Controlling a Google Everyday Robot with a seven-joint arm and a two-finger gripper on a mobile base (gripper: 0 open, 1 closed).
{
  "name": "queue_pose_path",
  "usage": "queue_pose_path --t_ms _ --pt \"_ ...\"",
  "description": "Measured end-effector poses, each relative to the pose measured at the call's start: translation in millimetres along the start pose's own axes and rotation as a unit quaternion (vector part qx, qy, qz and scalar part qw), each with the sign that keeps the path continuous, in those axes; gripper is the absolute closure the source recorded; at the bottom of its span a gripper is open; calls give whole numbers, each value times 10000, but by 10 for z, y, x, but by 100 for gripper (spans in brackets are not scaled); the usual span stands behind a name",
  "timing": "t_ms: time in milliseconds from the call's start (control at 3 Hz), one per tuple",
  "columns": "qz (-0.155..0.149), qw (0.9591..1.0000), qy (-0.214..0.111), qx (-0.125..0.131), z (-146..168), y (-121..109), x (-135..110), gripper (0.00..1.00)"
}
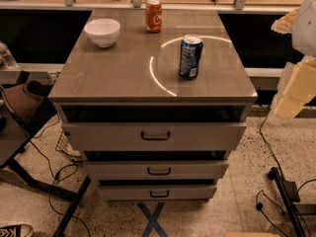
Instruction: Move pepsi can near coke can
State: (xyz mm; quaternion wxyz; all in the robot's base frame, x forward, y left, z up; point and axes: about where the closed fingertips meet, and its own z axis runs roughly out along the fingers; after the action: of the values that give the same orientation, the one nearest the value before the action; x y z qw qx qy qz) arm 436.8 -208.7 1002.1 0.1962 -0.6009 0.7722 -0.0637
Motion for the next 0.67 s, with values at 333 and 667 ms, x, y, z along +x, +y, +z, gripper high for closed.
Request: queue_pose_path --t_ms 333,667 --pt "2 10000 -9 17 -4 -5 -5 0" --pt "333 9964 -717 301 148 -291 -84 0"
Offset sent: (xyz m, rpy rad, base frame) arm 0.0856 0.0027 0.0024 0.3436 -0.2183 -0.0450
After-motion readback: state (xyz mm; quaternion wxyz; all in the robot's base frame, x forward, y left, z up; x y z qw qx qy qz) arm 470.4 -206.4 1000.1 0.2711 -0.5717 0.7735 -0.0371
